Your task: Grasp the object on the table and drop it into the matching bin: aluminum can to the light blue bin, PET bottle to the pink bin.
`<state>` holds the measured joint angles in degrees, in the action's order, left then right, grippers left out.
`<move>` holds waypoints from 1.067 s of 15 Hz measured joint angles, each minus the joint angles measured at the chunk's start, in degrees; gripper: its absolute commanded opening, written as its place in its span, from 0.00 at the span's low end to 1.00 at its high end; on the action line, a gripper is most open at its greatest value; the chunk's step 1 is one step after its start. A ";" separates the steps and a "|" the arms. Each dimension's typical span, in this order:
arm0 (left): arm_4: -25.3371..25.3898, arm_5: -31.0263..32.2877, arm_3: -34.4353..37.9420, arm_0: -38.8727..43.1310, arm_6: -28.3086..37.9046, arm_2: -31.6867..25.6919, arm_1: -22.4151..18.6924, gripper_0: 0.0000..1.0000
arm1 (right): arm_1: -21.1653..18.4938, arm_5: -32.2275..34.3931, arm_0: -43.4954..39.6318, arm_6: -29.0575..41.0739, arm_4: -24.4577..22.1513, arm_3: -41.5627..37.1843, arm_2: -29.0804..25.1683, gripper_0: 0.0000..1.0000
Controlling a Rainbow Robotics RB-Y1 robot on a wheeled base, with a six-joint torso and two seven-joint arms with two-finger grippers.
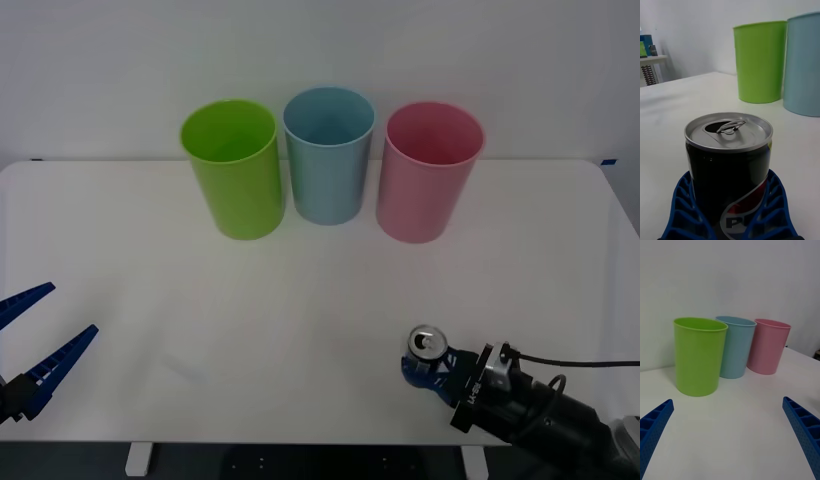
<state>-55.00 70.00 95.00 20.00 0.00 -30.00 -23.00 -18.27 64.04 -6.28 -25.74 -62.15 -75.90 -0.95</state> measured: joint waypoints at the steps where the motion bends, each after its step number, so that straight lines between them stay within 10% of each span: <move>1: 0.00 0.00 0.00 0.00 0.00 0.00 0.00 1.00 | 0.00 -0.02 -0.28 1.86 0.00 -1.43 -0.50 0.00; 16: 0.00 0.00 0.00 0.00 0.00 0.00 0.00 1.00 | -2.44 -12.11 0.67 27.26 -0.01 -27.14 -3.16 0.00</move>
<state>-55.00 70.00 95.00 20.00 0.00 -30.00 -23.00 -20.71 51.93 -5.61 1.52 -62.16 -103.03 -4.11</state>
